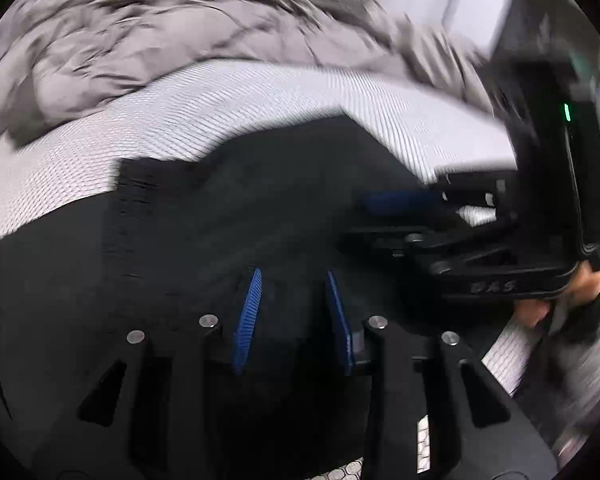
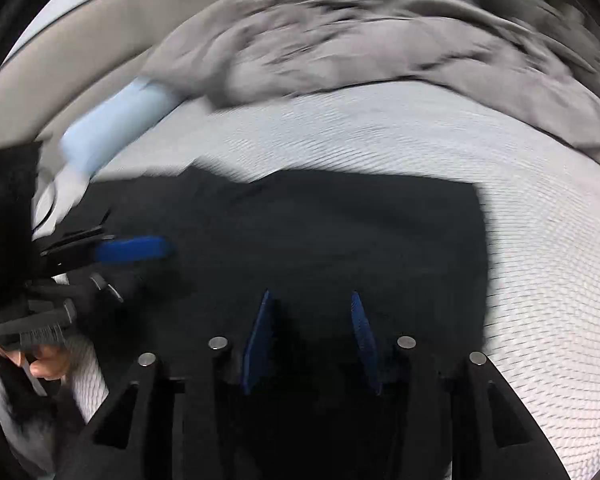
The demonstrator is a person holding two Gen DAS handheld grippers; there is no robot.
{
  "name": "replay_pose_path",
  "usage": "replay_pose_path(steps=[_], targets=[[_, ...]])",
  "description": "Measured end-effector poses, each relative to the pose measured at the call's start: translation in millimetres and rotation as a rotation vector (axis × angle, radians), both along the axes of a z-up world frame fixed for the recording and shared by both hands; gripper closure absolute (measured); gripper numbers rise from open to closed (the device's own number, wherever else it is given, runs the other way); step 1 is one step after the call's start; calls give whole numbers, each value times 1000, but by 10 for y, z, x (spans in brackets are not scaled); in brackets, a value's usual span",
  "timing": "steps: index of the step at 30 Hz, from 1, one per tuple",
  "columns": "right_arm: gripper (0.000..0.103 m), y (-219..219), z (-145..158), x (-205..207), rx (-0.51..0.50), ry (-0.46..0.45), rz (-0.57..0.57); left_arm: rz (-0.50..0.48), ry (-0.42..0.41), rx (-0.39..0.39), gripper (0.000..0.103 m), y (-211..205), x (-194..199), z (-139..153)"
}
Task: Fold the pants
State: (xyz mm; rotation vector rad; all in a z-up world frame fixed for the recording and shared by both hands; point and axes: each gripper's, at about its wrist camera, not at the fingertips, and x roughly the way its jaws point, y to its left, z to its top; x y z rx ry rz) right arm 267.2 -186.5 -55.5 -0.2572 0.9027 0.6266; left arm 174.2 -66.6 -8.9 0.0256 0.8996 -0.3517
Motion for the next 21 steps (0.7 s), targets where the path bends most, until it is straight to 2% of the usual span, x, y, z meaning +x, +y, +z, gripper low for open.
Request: replay_pose_path(steps=[1, 3, 4, 5, 7, 9, 11, 13, 15, 16, 17, 18, 21], targets=[[60, 51, -104, -18, -68, 0, 0, -1, 7, 14, 72, -20, 5, -46], [60, -55, -207, -68, -164, -65, -25, 0, 33, -37, 75, 92, -54, -78], [59, -160, -201, -89, -181, -82, -46, 23, 35, -59, 75, 180, -108, -30], [59, -283, -169, -99, -191, -87, -77, 59, 29, -46, 74, 253, -172, 30], [59, -562, -57, -147, -167, -81, -136, 108, -14, -28, 73, 355, -314, 138], [58, -639, 94, -230, -111, -84, -167, 84, -21, -108, 72, 352, -417, 195], [58, -529, 174, -383, -31, -78, -105, 36, 0, -123, 70, 198, -453, 163], [58, -330, 140, -487, 0, -56, -35, -10, 34, -68, 70, -17, -439, 25], [58, -170, 12, -523, -50, -39, 9, -43, 55, 3, 70, -160, -414, -100], [58, -141, -88, -520, -112, -47, 0, -56, 49, 5, 70, -157, -444, -105], [58, -177, -124, -509, -132, -58, -7, -58, 53, -15, 70, -111, -475, -94], [58, -268, -104, -501, -127, -64, -22, -55, 62, -43, 70, -26, -511, -74], [58, -581, 0, -553, -128, -77, -82, 1, 50, -46, 70, 192, -658, -58]])
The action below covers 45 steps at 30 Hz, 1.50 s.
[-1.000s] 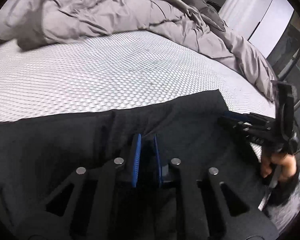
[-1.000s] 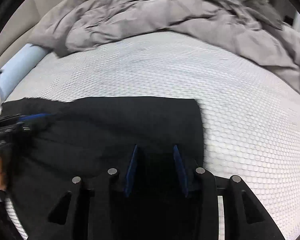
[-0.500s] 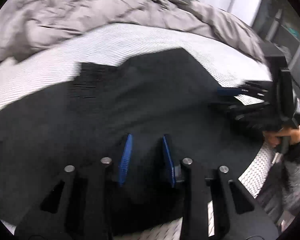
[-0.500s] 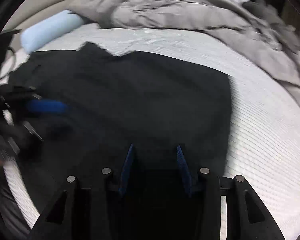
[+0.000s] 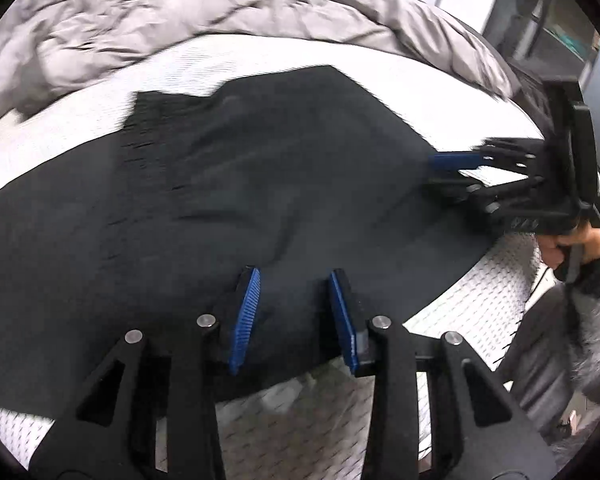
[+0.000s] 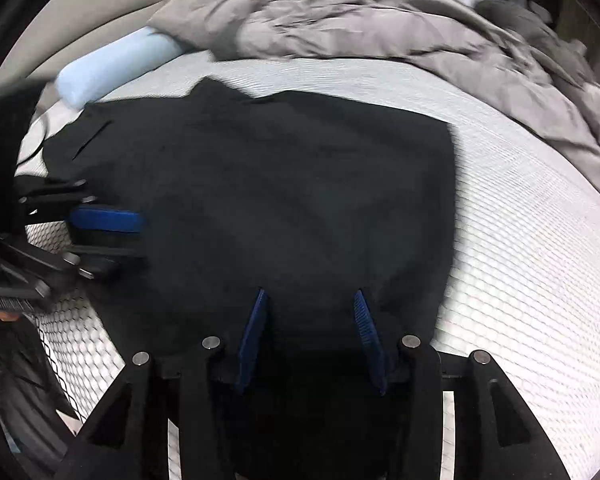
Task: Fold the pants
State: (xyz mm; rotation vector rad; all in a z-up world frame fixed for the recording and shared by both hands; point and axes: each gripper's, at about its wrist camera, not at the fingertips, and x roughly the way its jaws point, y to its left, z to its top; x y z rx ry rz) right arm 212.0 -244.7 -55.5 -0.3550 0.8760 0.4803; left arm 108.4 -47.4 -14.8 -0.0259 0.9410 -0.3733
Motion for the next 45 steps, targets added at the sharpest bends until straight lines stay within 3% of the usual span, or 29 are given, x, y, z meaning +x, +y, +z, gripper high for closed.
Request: replay_pose_path(steps=[3, 6, 8, 10, 12, 14, 19, 25, 29, 32, 36, 38, 39, 40, 43, 45], targets=[[58, -189, 22, -54, 23, -18, -20, 81, -33, -41, 68, 174, -67, 118], [57, -121, 99, -148, 108, -4, 3, 36, -84, -58, 63, 32, -94, 234], [57, 40, 109, -246, 156, 4, 70, -28, -48, -52, 62, -185, -29, 160], [57, 244, 16, -314, 104, 6, 122, -87, -20, 23, 62, -354, -40, 28], [57, 314, -111, -348, 3, -14, 144, -109, -45, 90, 62, -382, -118, -11], [57, 148, -122, -371, 4, -25, 120, -83, -39, 75, 62, -217, -186, 24], [56, -472, -85, -238, 131, 8, -50, 1, -29, 17, 61, 217, -262, 35], [49, -453, -78, -272, 91, -11, -57, 6, -44, 35, 61, 203, -263, 78], [49, -588, 70, -279, 202, -12, -82, 100, -59, -37, 59, 407, -209, 207], [48, -738, 76, -150, 315, 62, -126, 215, -66, -80, 55, 637, -142, 214], [48, -830, -114, -11, 386, 184, -159, 242, -34, -61, 55, 692, -42, 111], [53, -863, -135, -13, 457, 205, -141, 234, -44, -25, 55, 639, -40, 90], [80, -867, -146, -32, 489, 211, -124, 231, -46, -3, 55, 589, -40, 85], [87, -871, -119, -50, 501, 197, -124, 231, -47, 7, 55, 555, -42, 78], [92, -876, 44, -173, 534, 149, -76, 230, -46, 24, 55, 516, -44, 65], [92, -878, 38, -181, 523, 164, -81, 225, -45, 21, 55, 520, -27, 59]])
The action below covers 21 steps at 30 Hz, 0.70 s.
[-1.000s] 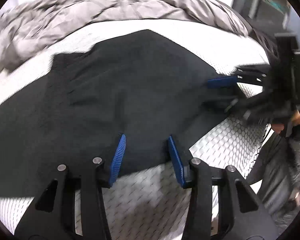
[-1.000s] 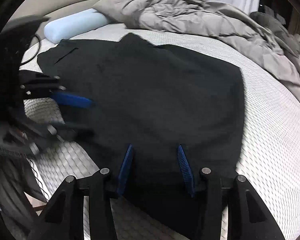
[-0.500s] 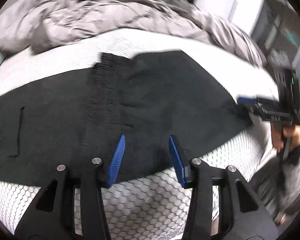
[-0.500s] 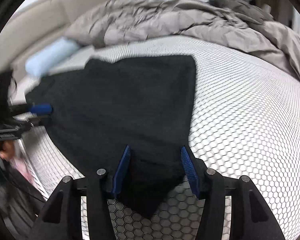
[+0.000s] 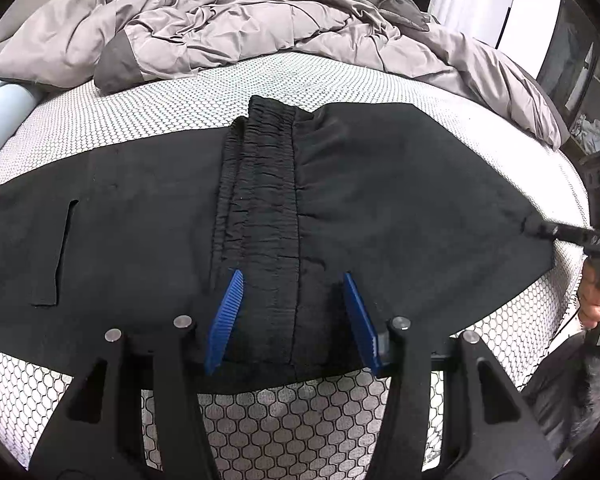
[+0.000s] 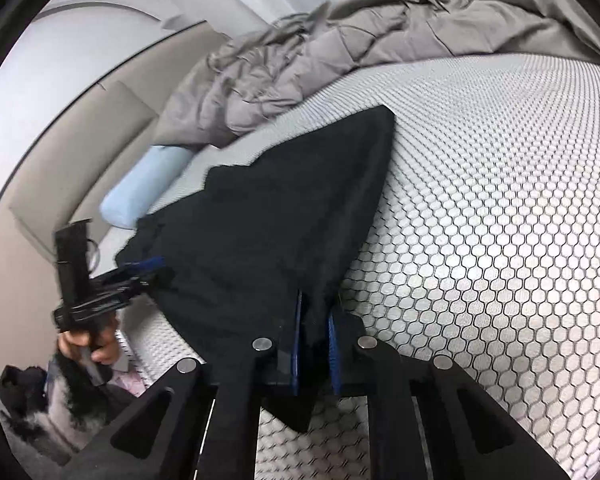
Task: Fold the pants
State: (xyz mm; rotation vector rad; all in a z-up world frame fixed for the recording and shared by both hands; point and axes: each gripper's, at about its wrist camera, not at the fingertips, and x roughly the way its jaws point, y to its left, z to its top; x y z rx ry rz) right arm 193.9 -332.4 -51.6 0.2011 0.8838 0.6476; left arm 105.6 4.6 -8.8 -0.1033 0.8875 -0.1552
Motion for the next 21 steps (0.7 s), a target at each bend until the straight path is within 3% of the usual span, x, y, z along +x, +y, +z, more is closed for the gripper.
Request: replay_pose_path(steps=[2, 4, 9, 17, 21], targets=[[92, 50, -174, 43, -84, 69, 17, -7, 2, 4, 55, 12, 28, -11], [92, 82, -241, 74, -92, 84, 8, -8, 3, 14, 55, 15, 38, -8], [83, -8, -112, -61, -40, 68, 31, -6, -13, 5, 55, 20, 24, 42], [83, 237, -171, -176, -215, 5, 50, -9, -21, 101, 55, -36, 29, 56], [83, 298, -176, -208, -249, -21, 54, -3, -44, 95, 55, -51, 52, 129]])
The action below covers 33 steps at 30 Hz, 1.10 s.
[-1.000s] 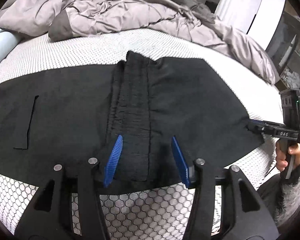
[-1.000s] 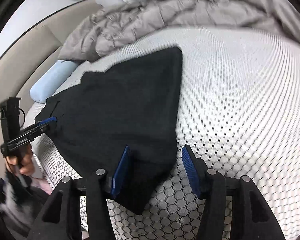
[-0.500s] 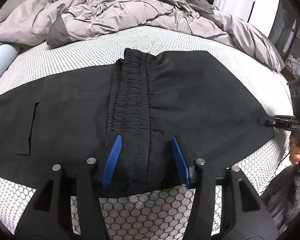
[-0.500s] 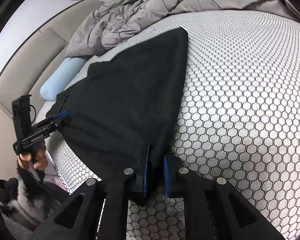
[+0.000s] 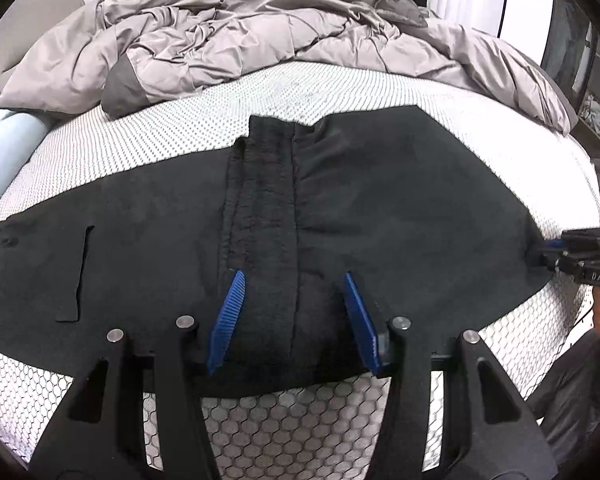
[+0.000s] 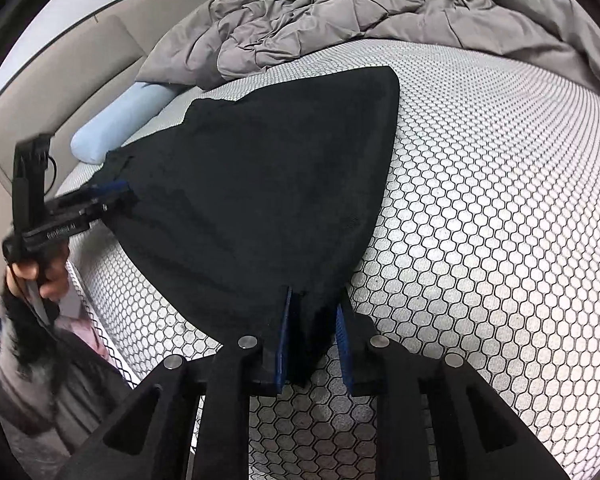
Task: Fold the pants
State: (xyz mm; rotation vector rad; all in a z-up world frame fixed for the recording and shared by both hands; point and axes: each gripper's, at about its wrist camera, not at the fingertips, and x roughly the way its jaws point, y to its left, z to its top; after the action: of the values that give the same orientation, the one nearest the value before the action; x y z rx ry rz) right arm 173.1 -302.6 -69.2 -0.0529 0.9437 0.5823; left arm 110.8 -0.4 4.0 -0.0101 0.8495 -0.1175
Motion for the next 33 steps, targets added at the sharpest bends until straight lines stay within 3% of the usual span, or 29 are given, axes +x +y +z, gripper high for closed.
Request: replay_pose_path(steps=[4, 7, 8, 12, 17, 22, 26, 33], targets=[[82, -53, -14, -24, -2, 0, 9, 25, -54, 2, 54, -95, 27, 119], [80, -157, 15, -99, -5, 0, 32, -9, -77, -28, 52, -259, 44, 182], [79, -228, 40, -133, 16, 1, 32, -40, -72, -41, 48, -366, 57, 180], [58, -512, 132, -43, 145, 18, -43, -169, -24, -62, 48, -841, 137, 80], [58, -584, 78, 241, 219, 86, -101, -280, 10, -88, 47, -1396, 210, -6], [58, -480, 77, 523, 240, 124, -95, -292, 67, -52, 38, -1768, 314, -232], [58, -338, 65, 629, 201, 146, -79, -277, 58, 29, 35, -1938, 278, -284], [63, -19, 52, 1154, 70, 145, -45, -282, 86, 20, 34, -1889, 275, -288]])
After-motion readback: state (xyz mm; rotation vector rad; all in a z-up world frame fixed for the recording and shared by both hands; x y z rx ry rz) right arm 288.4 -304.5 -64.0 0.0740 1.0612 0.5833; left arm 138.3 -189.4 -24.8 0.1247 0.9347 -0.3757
